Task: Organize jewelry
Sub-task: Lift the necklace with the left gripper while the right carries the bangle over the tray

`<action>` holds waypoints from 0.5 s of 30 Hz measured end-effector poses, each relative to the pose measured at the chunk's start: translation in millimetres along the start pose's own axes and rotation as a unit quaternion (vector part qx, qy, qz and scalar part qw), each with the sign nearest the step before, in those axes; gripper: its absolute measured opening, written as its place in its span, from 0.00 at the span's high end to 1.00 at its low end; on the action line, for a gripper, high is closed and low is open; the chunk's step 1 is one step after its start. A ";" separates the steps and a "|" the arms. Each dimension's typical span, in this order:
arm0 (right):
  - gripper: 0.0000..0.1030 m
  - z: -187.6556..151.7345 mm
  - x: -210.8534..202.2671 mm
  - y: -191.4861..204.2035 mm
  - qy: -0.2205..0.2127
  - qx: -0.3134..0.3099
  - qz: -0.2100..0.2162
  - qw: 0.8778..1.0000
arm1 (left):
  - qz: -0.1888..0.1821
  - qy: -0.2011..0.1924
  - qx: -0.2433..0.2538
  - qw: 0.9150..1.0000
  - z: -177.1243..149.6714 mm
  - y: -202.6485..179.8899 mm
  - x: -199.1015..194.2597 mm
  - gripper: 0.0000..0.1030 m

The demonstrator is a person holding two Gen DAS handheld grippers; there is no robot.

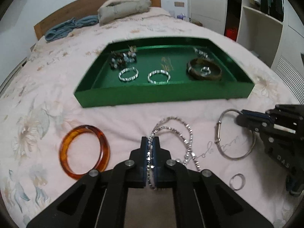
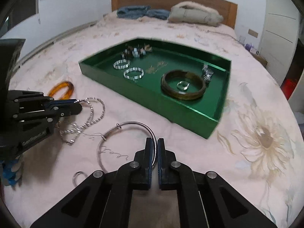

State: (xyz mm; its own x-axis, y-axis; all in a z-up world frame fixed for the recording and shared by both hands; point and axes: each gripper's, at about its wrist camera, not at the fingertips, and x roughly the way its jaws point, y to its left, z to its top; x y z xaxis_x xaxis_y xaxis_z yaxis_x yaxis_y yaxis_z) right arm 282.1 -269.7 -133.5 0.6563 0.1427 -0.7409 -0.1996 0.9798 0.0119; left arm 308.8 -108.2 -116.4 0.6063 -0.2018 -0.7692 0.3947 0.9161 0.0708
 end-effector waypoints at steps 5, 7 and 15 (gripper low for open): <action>0.96 2.5 -35.9 -0.1 -0.041 0.008 -0.008 0.999 | -0.002 -0.031 -0.002 1.000 9.1 -3.5 -32.2 0.96; 0.95 6.6 -47.8 0.1 -0.053 0.009 -0.011 0.998 | -0.005 -0.042 -0.008 0.999 16.0 -1.9 -44.9 0.96; 0.95 46.6 -66.5 -8.5 -0.089 0.009 -0.028 0.996 | -0.011 -0.076 -0.010 0.997 66.0 7.6 -69.5 0.96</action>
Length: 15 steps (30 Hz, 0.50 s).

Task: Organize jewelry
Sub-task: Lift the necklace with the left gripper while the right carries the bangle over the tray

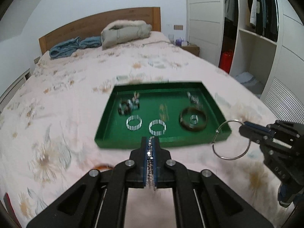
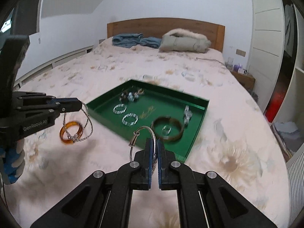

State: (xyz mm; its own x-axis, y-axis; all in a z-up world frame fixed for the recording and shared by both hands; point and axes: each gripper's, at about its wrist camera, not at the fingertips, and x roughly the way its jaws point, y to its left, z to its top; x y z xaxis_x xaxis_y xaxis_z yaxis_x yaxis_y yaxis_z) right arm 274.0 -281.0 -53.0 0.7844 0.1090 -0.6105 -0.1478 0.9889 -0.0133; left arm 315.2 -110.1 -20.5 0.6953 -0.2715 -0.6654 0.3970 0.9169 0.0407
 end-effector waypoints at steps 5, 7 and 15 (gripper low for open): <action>0.95 36.4 39.9 -19.5 -0.001 0.017 -0.009 1.000 | -0.007 0.005 -0.007 1.000 45.1 4.3 31.8 0.96; 0.95 48.4 62.2 -30.3 0.004 0.028 -0.014 1.000 | -0.013 0.015 -0.012 1.000 57.6 5.1 50.4 0.96; 0.95 74.6 146.8 -74.2 0.045 0.072 -0.026 0.996 | -0.040 0.039 -0.023 0.998 90.5 -9.2 130.3 0.96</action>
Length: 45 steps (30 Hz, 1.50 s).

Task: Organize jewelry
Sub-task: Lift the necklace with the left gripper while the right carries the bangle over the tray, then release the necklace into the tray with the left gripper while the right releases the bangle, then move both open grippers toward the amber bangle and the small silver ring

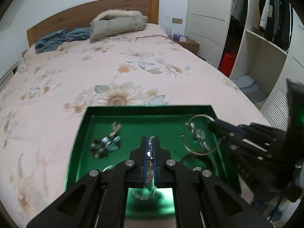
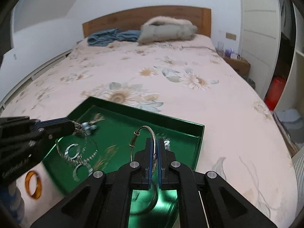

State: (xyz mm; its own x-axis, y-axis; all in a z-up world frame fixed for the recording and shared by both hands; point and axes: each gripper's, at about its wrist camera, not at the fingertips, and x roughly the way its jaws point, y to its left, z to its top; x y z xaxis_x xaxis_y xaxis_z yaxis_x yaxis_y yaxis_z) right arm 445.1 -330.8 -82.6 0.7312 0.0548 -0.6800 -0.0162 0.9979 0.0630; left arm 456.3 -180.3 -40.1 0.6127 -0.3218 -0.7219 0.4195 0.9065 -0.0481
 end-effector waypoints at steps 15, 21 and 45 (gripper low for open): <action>0.96 4.0 69.0 -25.6 0.100 0.006 -0.027 0.995 | 0.049 0.074 -0.061 0.994 -10.2 54.7 81.1 0.96; 0.75 7.2 50.6 -28.8 0.086 0.015 -0.021 0.996 | 0.057 0.061 -0.047 0.995 -7.1 56.5 67.4 0.94; 0.29 -85.0 -248.7 35.1 -0.087 0.031 0.090 0.992 | 0.093 -0.051 -0.027 0.994 -84.6 81.3 -202.8 0.70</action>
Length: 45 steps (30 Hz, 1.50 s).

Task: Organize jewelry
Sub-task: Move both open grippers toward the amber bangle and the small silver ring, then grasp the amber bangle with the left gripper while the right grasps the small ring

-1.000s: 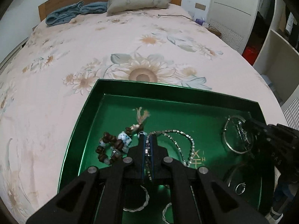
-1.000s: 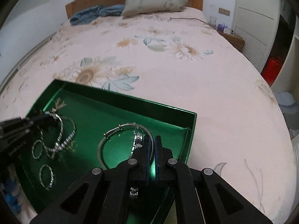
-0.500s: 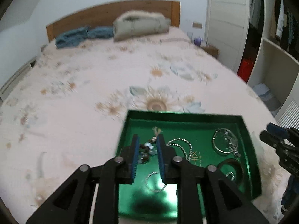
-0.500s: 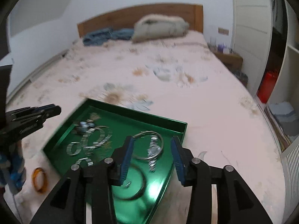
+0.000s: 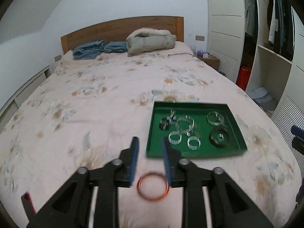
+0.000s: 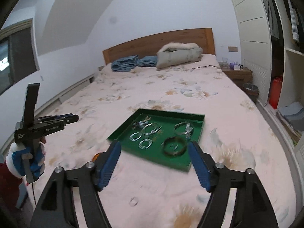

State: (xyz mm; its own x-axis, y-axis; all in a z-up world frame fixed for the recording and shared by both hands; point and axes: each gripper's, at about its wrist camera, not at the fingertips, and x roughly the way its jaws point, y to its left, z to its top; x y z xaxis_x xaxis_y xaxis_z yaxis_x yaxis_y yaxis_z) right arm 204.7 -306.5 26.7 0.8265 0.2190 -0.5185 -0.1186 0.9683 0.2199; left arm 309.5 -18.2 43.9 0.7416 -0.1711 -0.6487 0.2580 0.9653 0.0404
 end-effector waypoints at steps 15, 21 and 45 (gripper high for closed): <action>0.30 -61.2 -72.9 60.3 -0.009 -0.049 -0.002 0.999 | 0.015 0.009 -0.028 0.999 -98.2 40.1 -73.0 0.65; 0.30 -84.9 -45.3 62.8 0.022 -0.046 -0.001 0.999 | 0.002 0.041 -0.050 0.998 -121.3 44.5 -45.2 0.65; 0.67 -146.8 128.2 46.9 0.166 -0.073 0.007 0.983 | 0.014 0.132 -0.072 0.988 -113.2 35.1 137.1 0.65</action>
State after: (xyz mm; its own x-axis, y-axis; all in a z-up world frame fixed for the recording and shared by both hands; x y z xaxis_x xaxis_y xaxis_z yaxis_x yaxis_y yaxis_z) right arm 224.3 -215.3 -150.8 0.6011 0.2367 -0.7633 -0.2273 0.9663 0.1206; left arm 350.2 14.6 -129.6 0.5540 -0.1054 -0.8259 0.1348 0.9902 -0.0359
